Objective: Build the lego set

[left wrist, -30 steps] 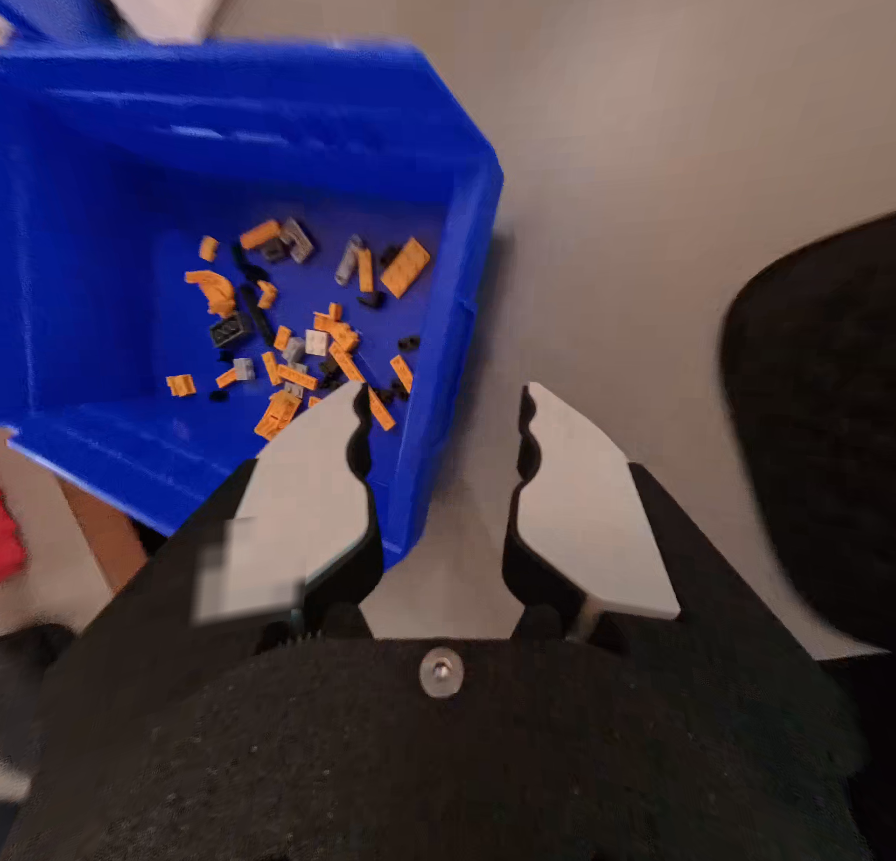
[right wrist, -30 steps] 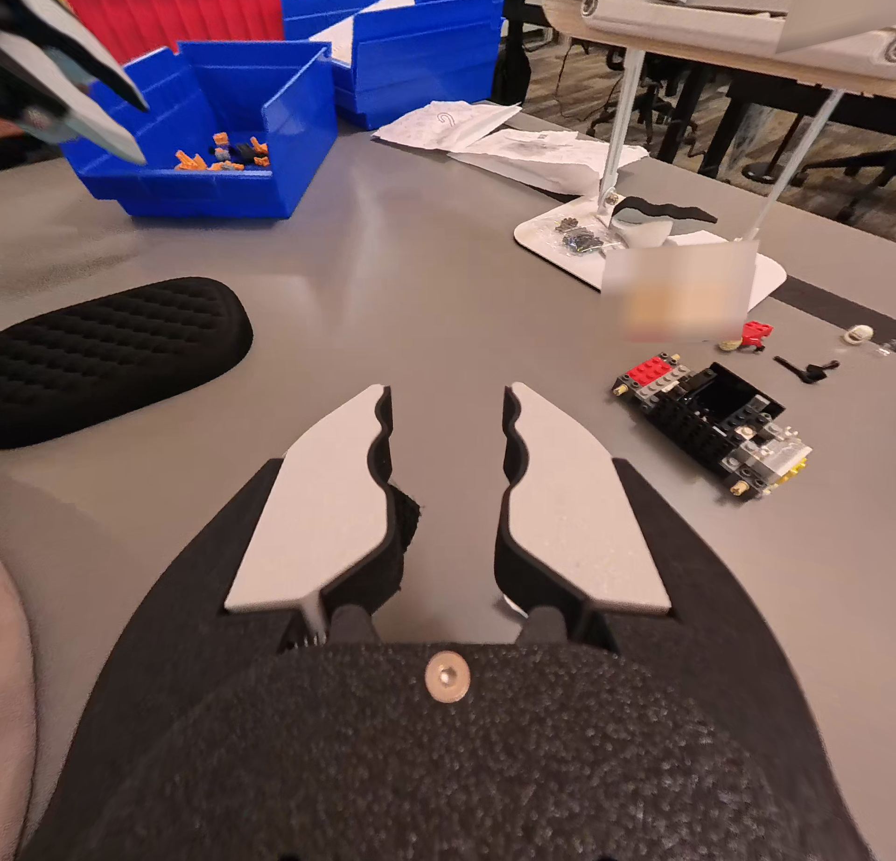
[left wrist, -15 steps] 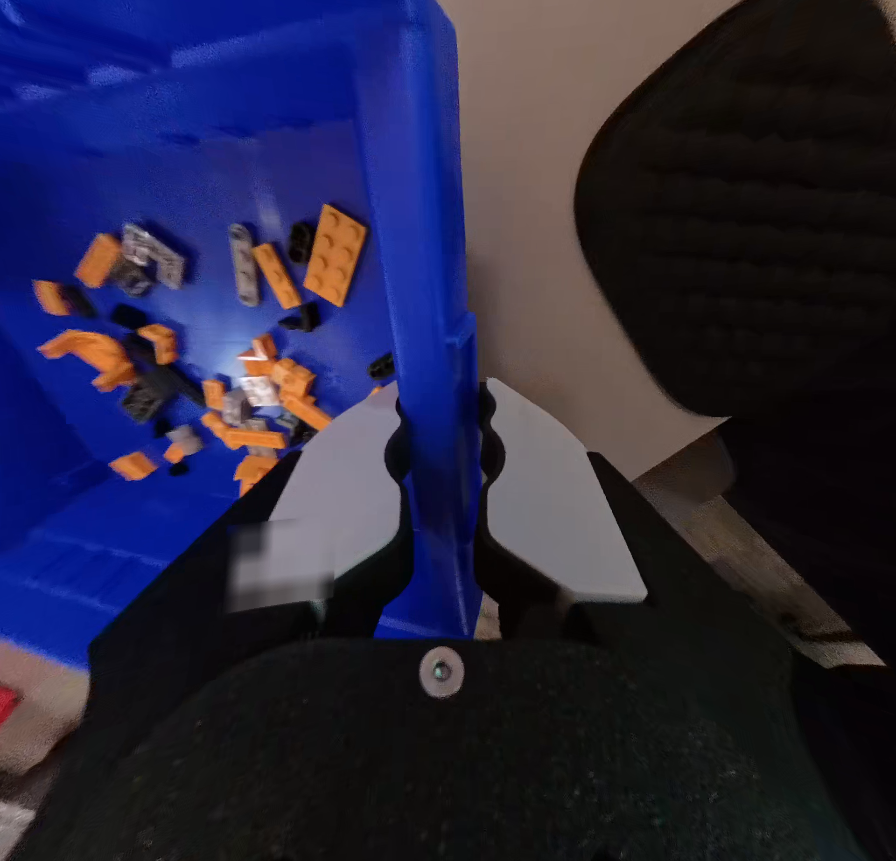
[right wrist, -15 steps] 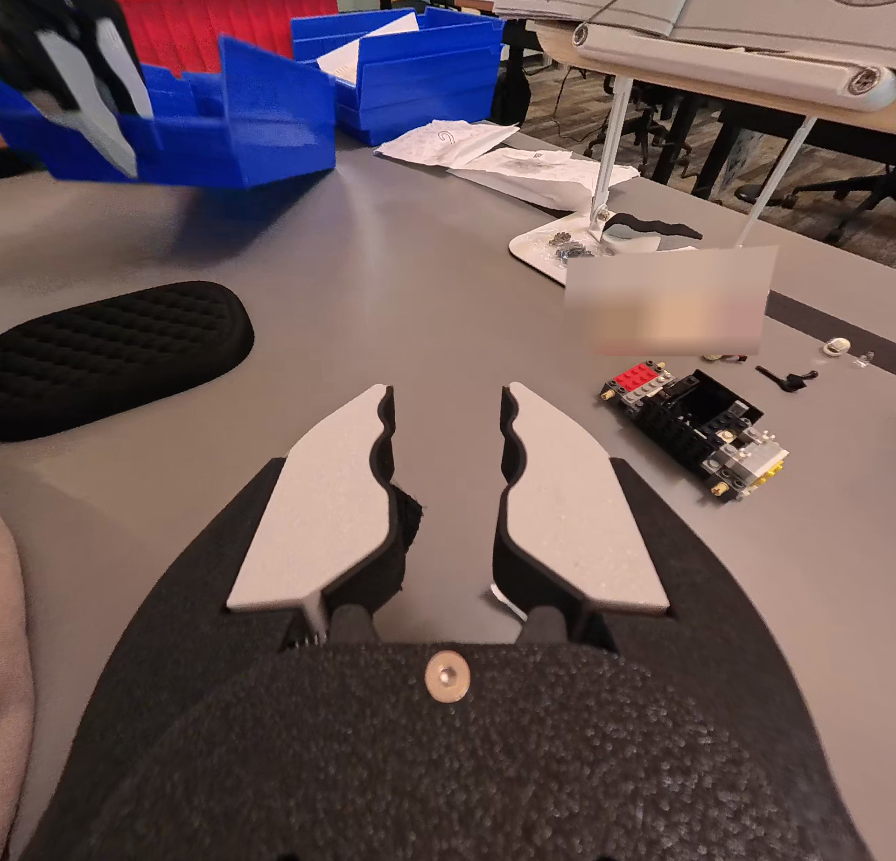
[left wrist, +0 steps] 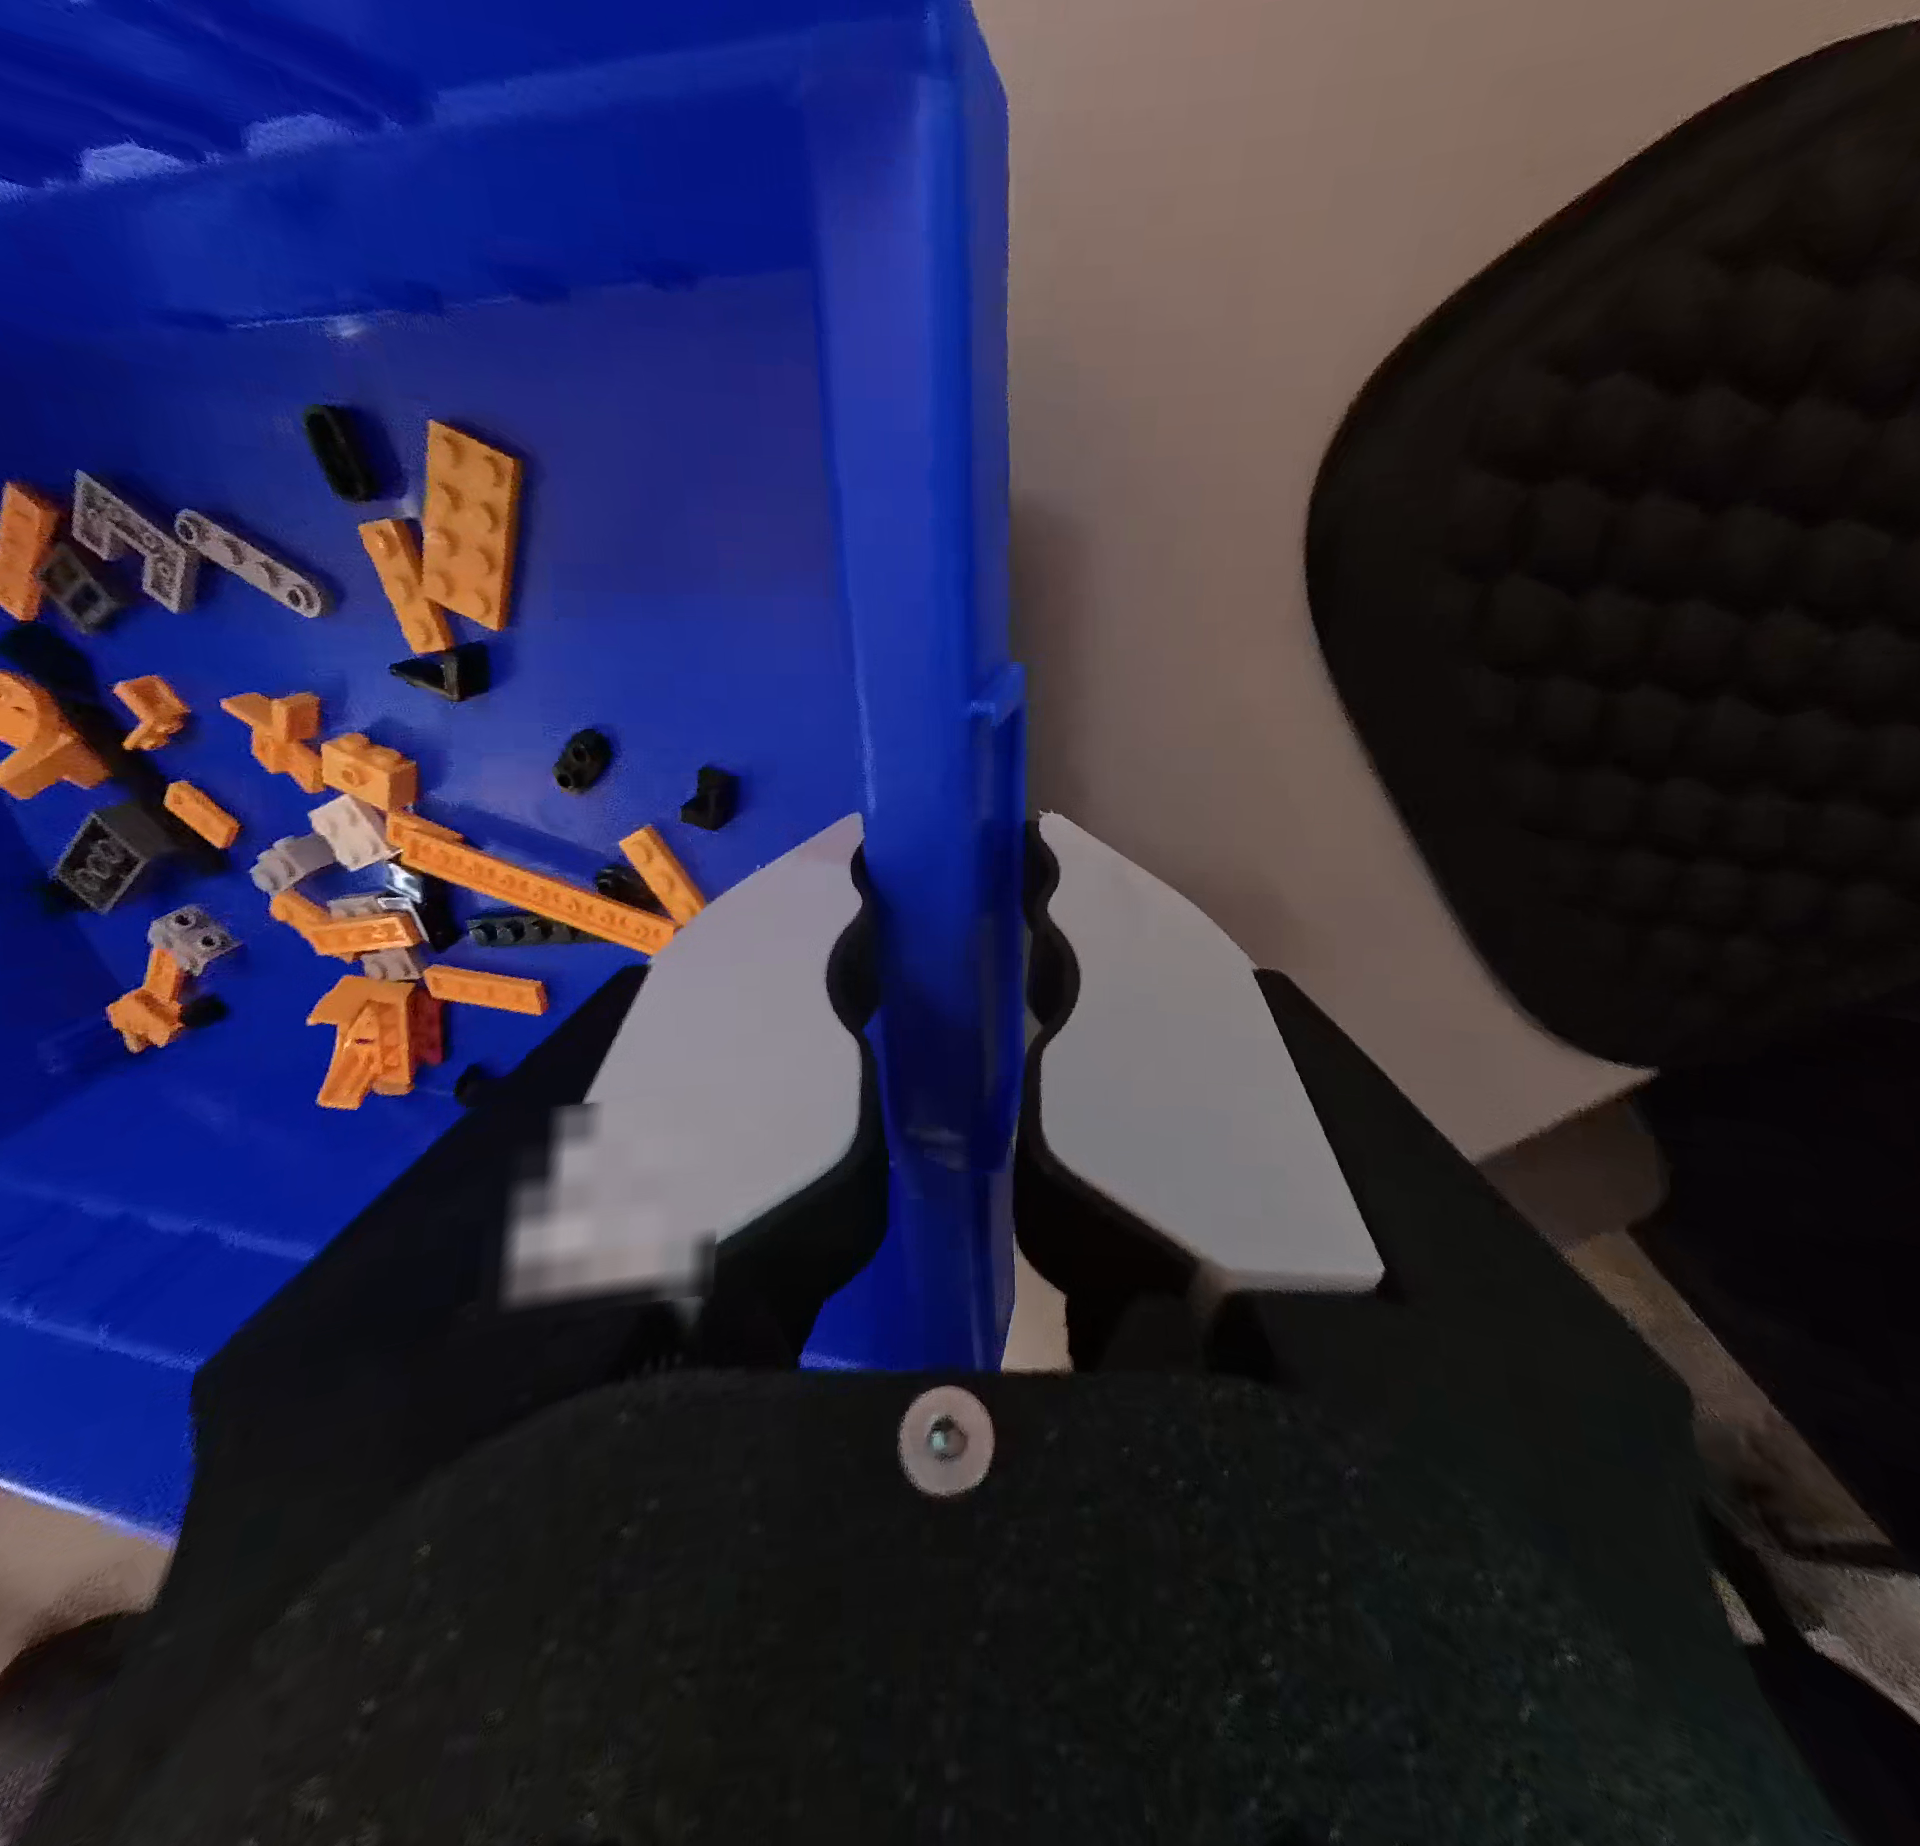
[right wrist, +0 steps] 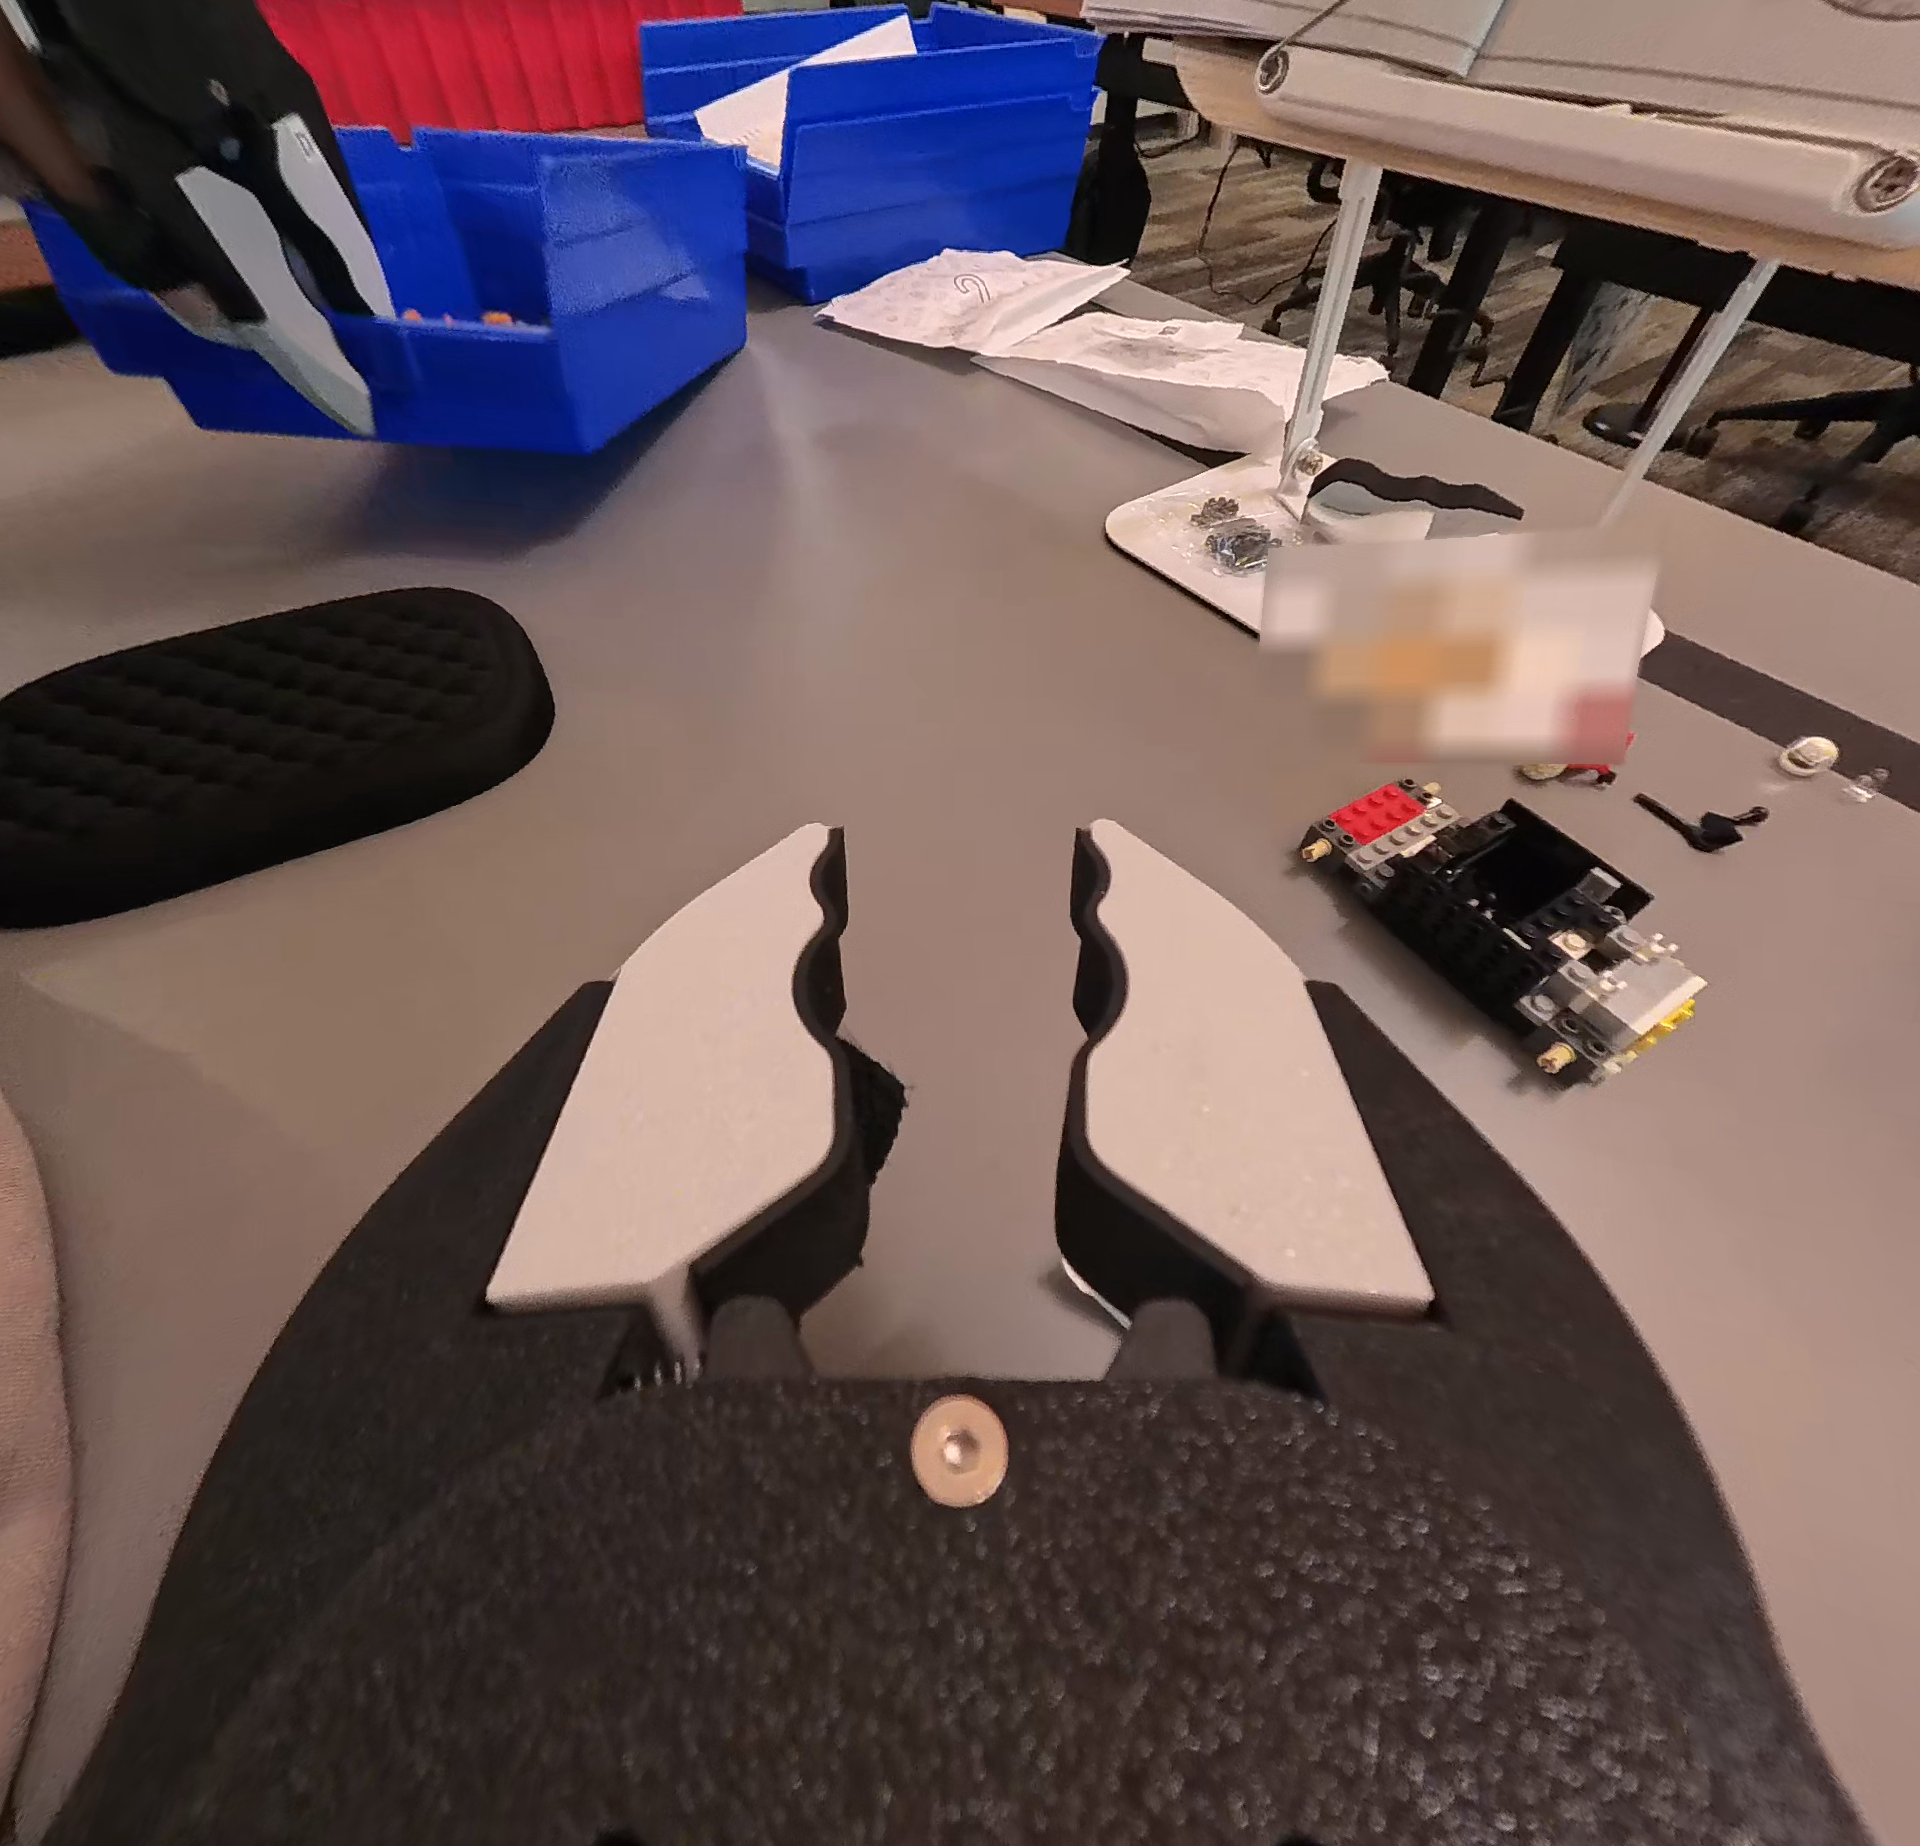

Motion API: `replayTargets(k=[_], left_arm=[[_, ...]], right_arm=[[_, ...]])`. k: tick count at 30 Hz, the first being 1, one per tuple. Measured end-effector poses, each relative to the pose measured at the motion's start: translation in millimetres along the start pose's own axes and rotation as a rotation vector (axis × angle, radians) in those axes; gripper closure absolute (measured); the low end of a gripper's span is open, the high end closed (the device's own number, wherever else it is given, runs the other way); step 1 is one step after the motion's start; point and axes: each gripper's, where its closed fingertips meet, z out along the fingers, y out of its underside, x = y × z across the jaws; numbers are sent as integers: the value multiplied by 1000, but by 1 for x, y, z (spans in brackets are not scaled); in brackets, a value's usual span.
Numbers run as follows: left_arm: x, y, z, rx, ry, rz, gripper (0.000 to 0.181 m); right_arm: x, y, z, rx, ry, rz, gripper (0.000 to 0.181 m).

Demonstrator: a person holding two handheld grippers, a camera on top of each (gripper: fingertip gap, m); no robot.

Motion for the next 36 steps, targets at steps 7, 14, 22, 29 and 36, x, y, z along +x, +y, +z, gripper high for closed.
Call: replayTargets(k=[7, 14, 22, 29, 36], left_arm=[[-12, 2, 38, 65, -133, -33, 156], [-32, -4, 29, 189, -335, -80, 138], [27, -114, -24, 679, -393, -45, 139], [81, -237, -75, 1131, -182, -96, 154], [72, -271, -55, 1282, -148, -77, 160]], right_arm=[[0, 0, 0, 2, -5, 8, 140], [-1, 2, 2, -2, -7, 7, 140], [10, 5, 4, -32, 52, 0, 139], [48, 10, -5, -89, 199, 10, 138], [92, 30, -26, -221, 342, 42, 130]])
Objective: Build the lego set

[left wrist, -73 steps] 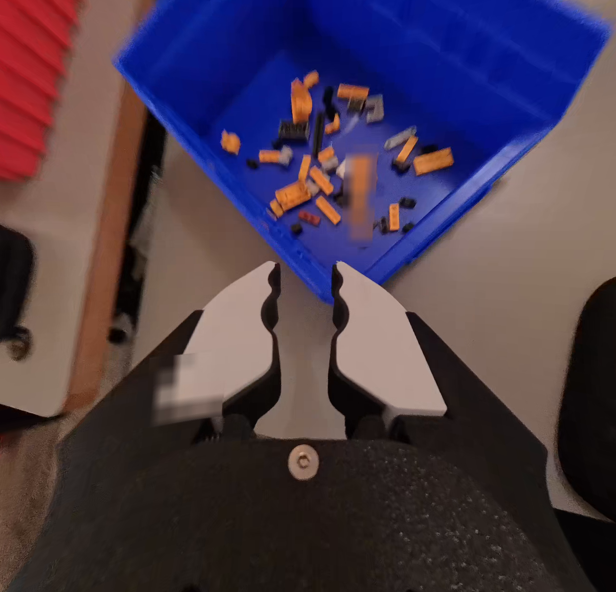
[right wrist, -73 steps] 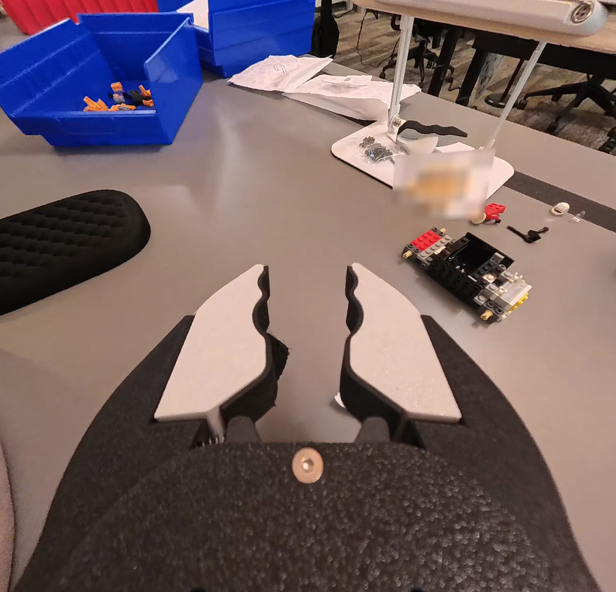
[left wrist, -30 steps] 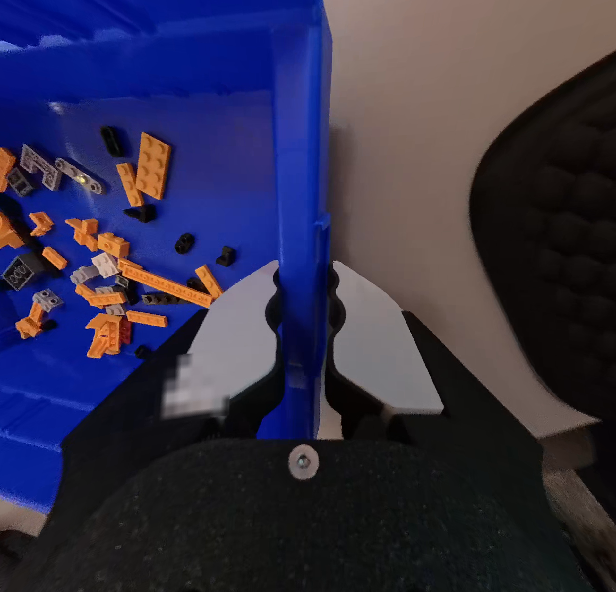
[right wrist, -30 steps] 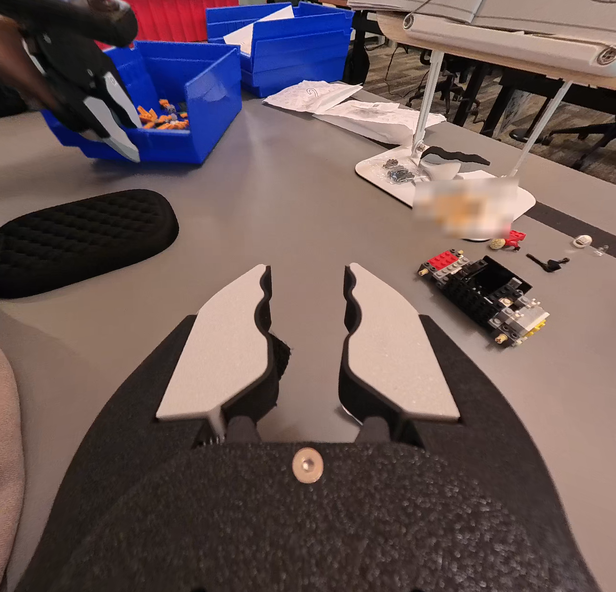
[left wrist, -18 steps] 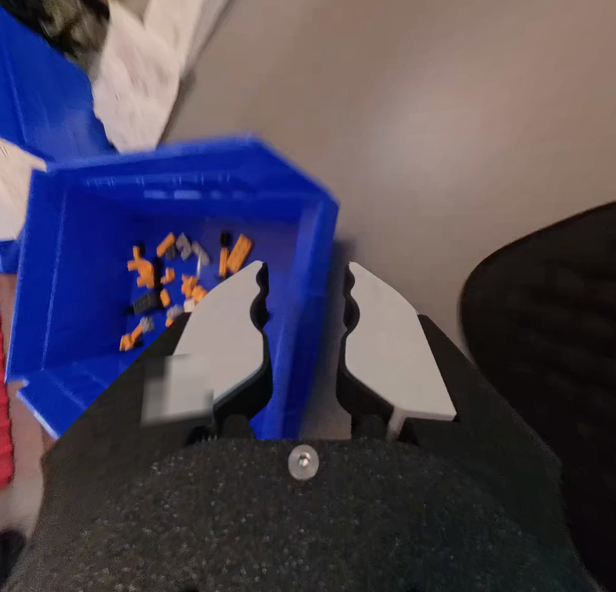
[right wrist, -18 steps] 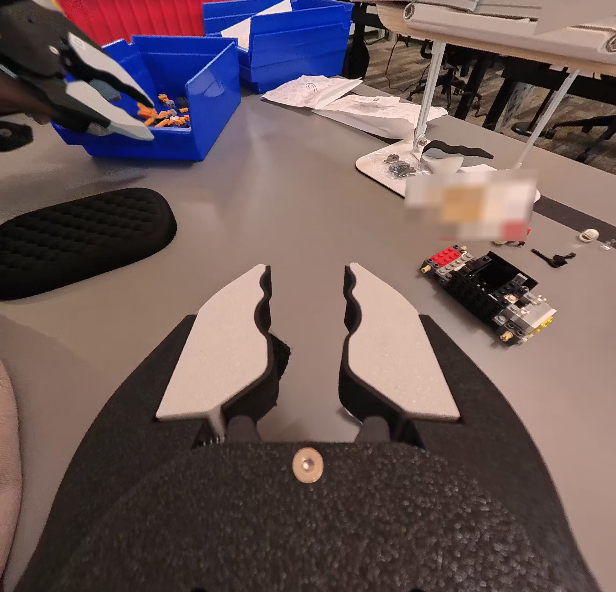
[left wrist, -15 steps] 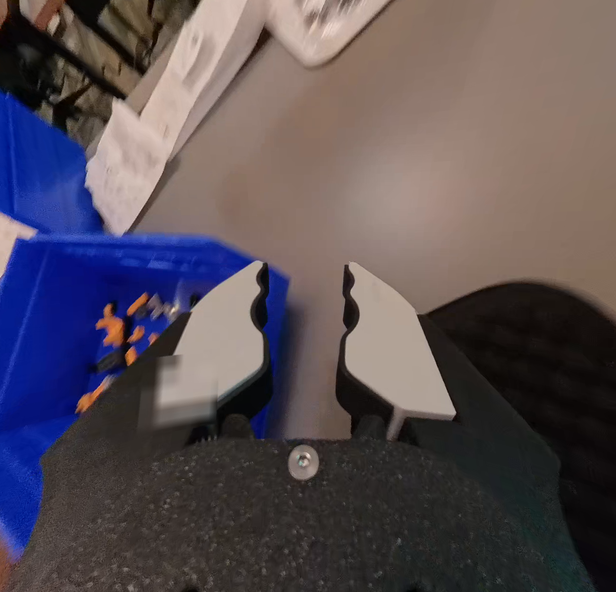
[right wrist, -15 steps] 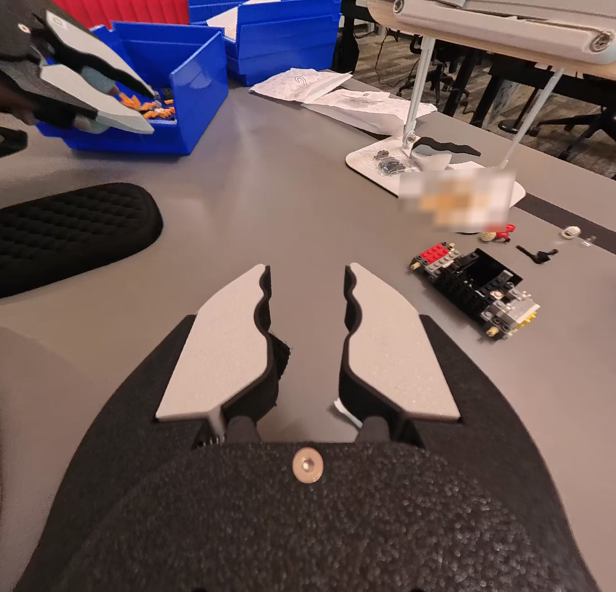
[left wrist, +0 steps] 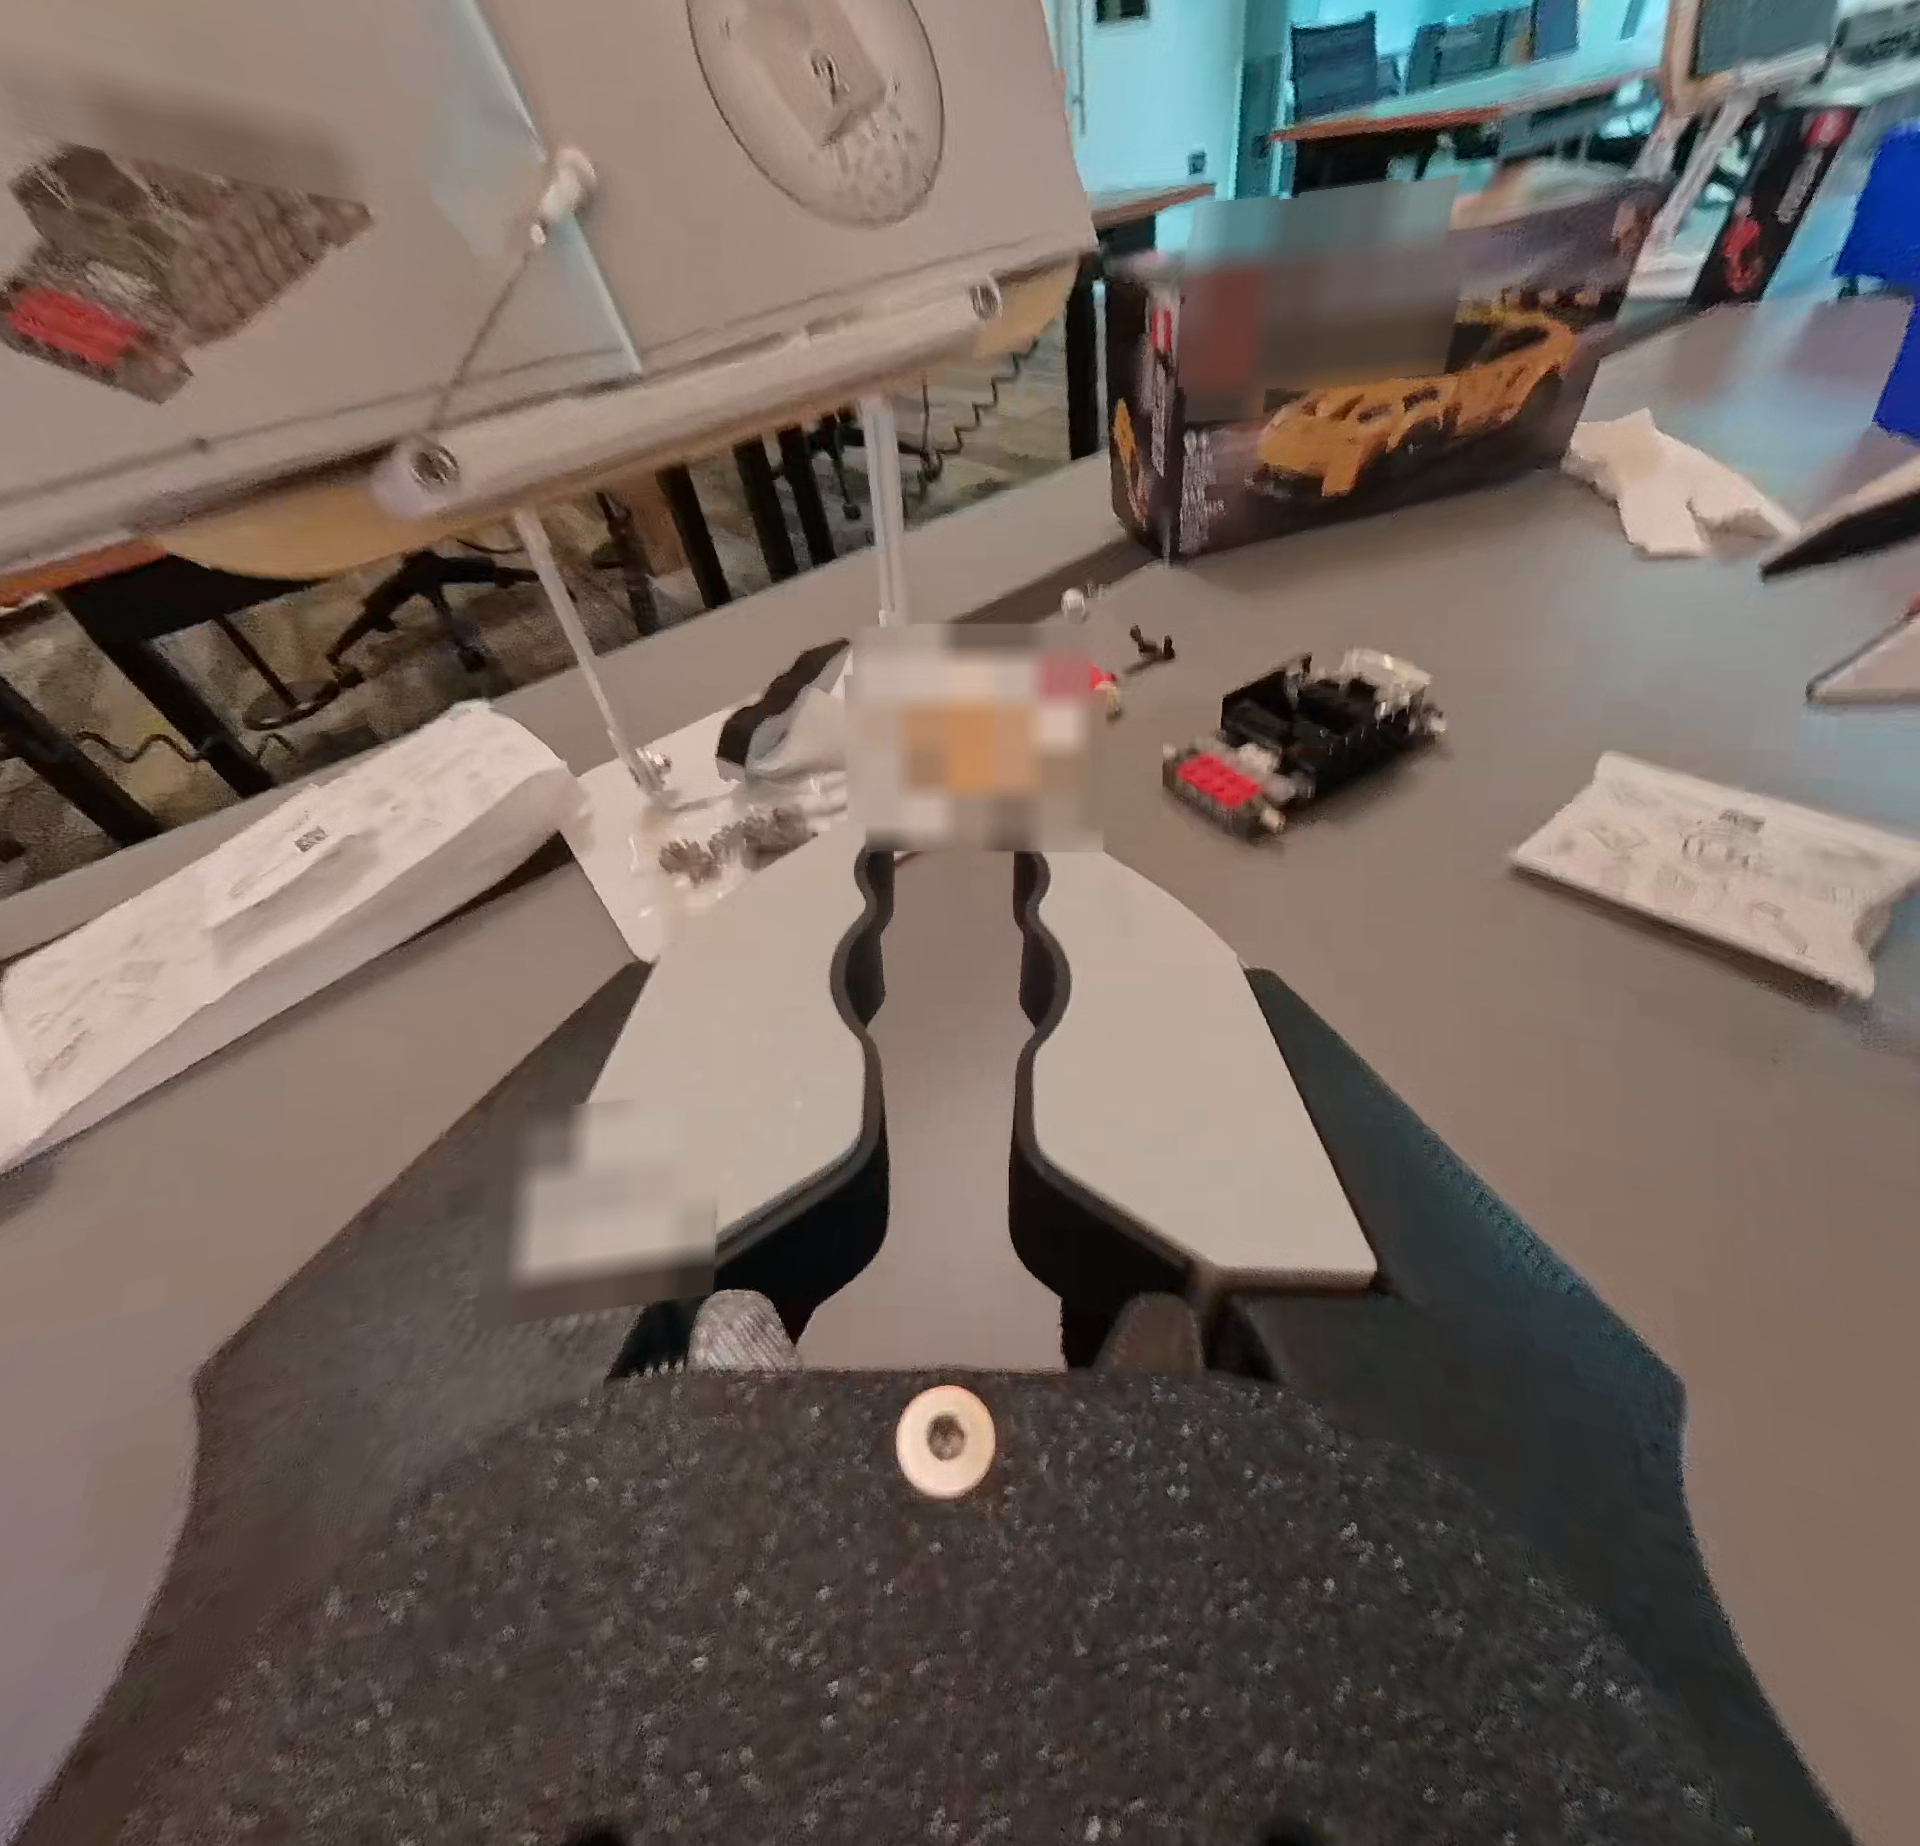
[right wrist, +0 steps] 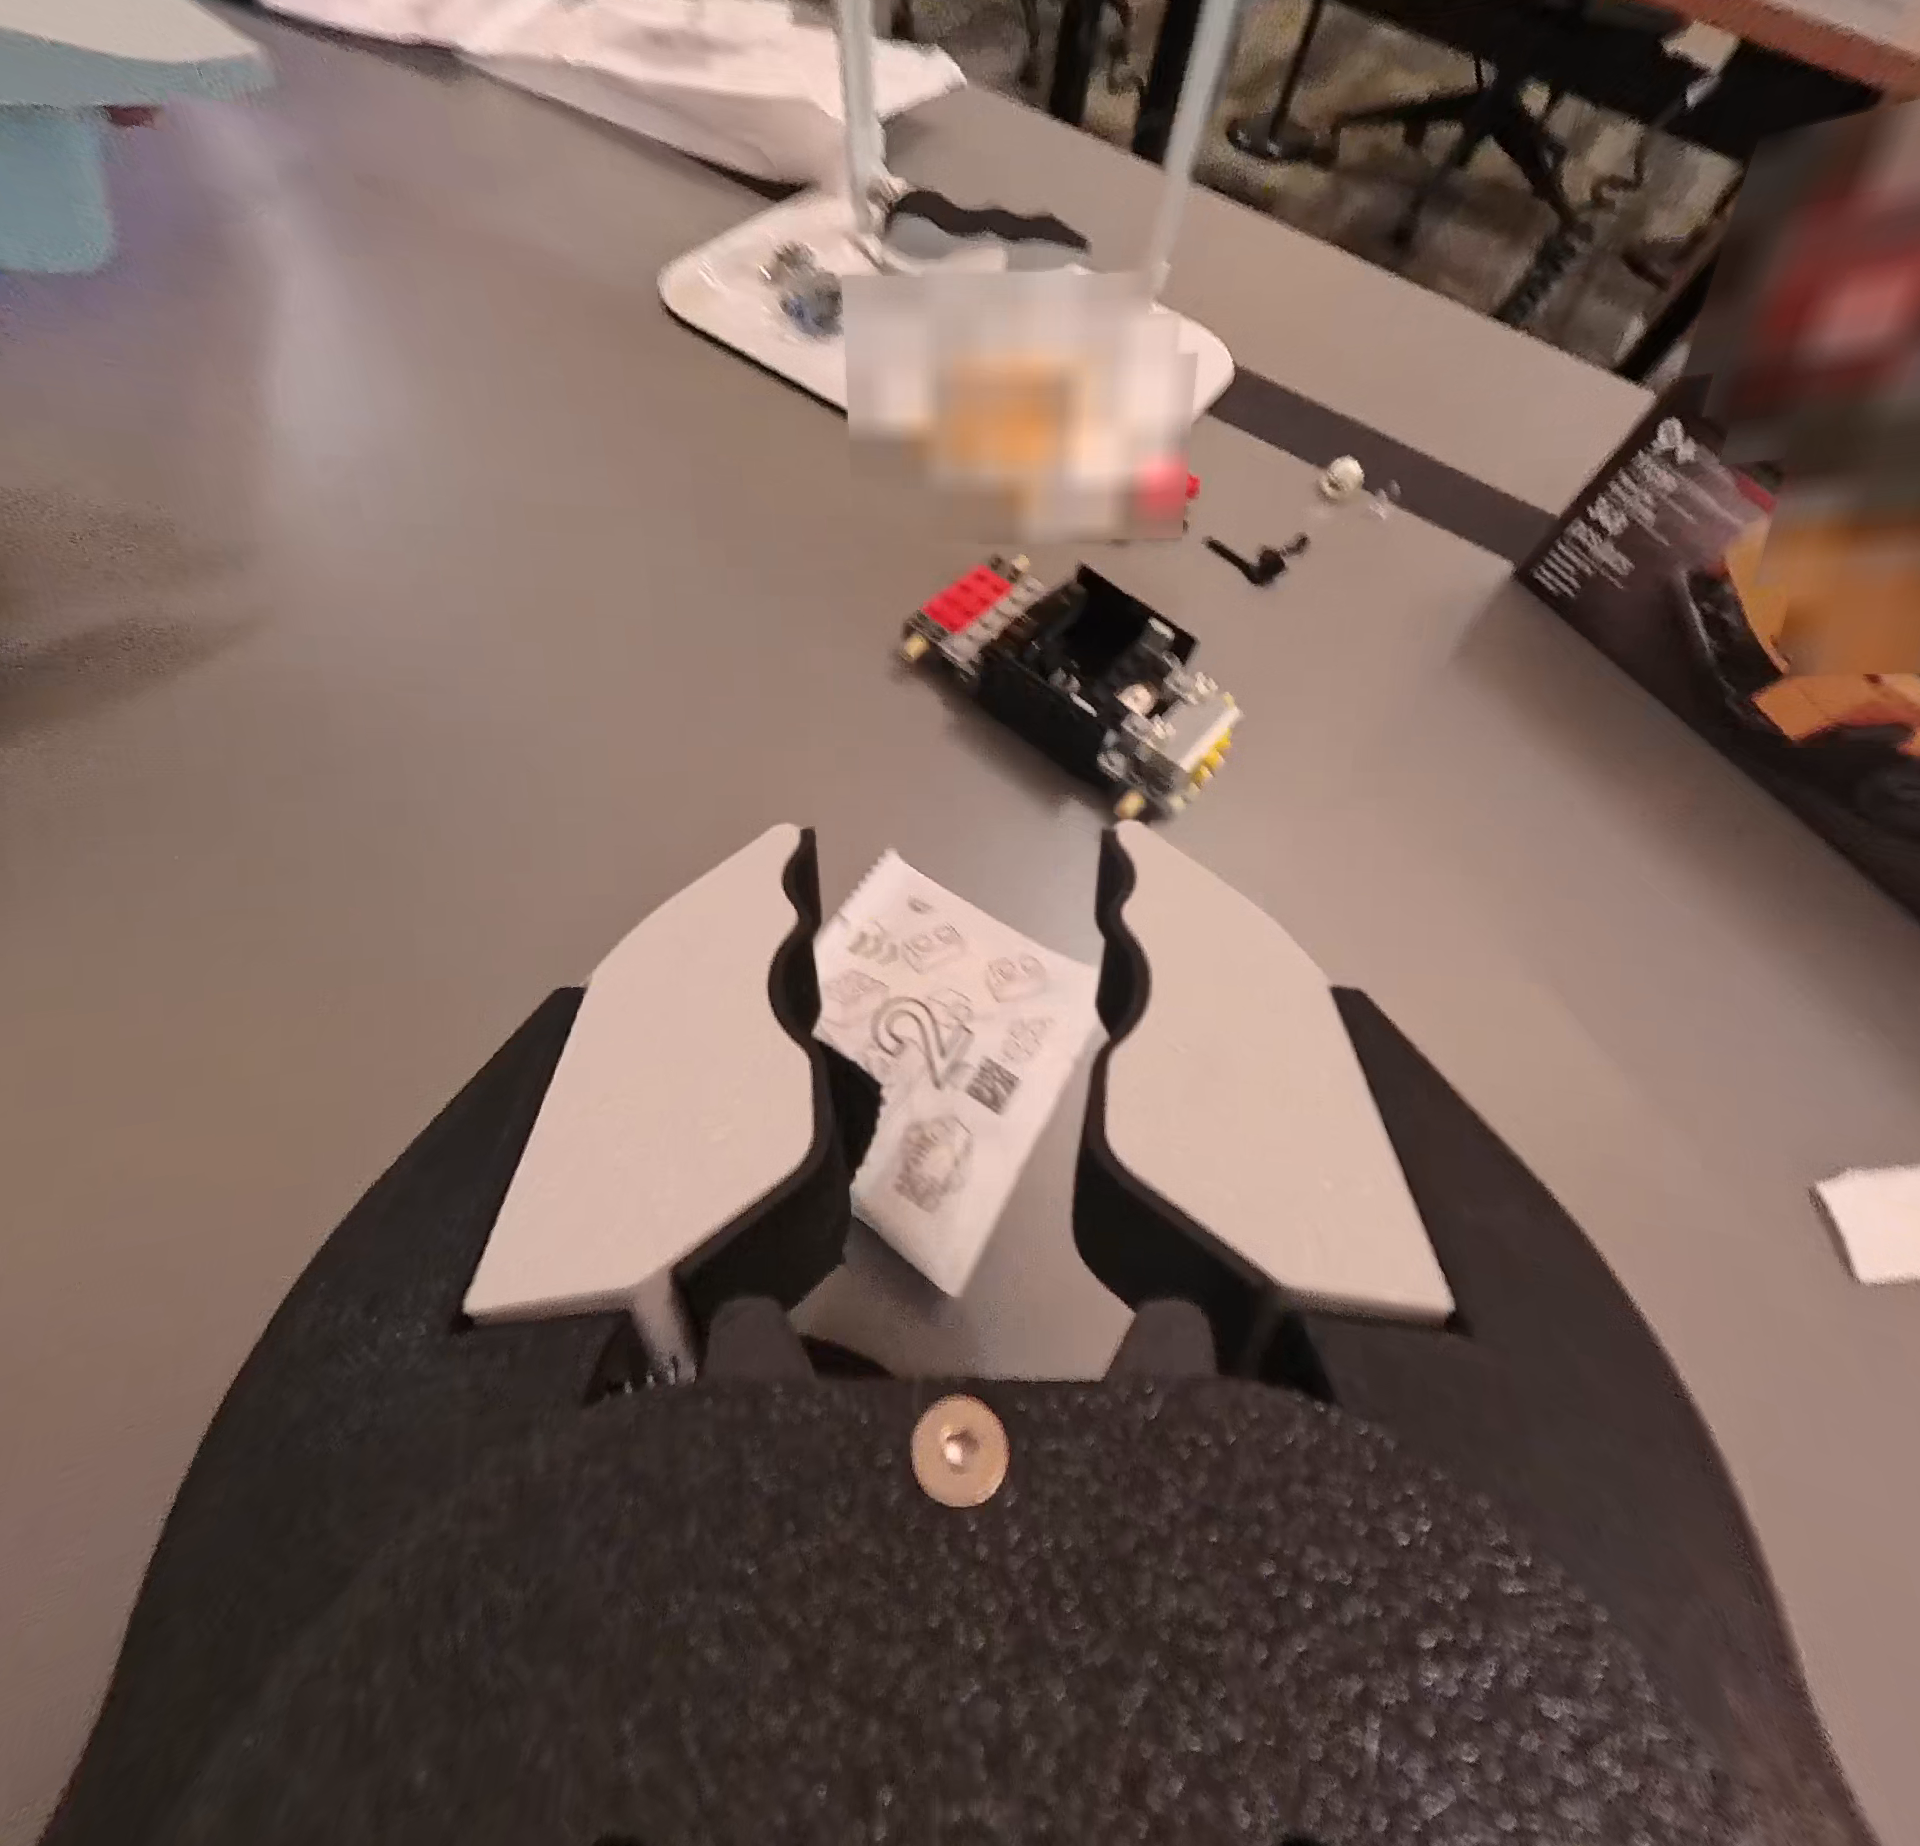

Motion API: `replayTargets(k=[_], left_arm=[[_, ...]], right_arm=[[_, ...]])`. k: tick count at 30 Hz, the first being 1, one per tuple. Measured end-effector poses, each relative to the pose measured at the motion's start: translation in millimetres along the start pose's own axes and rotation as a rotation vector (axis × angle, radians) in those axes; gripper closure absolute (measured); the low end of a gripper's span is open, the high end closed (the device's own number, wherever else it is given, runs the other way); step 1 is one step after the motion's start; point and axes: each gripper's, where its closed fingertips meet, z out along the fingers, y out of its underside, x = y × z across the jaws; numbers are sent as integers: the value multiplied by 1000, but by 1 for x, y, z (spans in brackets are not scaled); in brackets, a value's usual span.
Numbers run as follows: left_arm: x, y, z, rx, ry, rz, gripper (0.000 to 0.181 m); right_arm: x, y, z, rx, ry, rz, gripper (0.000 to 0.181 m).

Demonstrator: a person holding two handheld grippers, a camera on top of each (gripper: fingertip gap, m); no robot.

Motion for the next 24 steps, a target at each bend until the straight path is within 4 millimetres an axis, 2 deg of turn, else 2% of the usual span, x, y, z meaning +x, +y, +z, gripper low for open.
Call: replayTargets(k=[3, 8, 11, 13, 15, 19, 21, 24], left_arm=[[-3, 24, 2, -72, 33, 17, 155], [7, 24, 1, -81, 112, -40, 153], [16, 28, 2, -101, 130, 18, 153], [22, 33, 3, -122, 147, 57, 153], [32, 38, 5, -142, 194, 77, 154], [70, 47, 2, -187, 424, -29, 152], [89, 53, -2, -239, 536, -110, 150], [106, 57, -6, -270, 620, -166, 147]], right_arm=[[12, 26, 7, -126, 7, 29, 122], [0, 68, 23, -337, -85, 84, 111], [-5, 80, 31, -410, -101, 90, 109], [-9, 78, 36, -413, -117, 101, 110], [-14, 70, 41, -389, -139, 79, 124], [-41, 31, 45, -182, -277, 53, 159], [-52, 22, 47, -153, -336, 42, 164], [-62, 0, 48, -43, -405, 106, 173]])
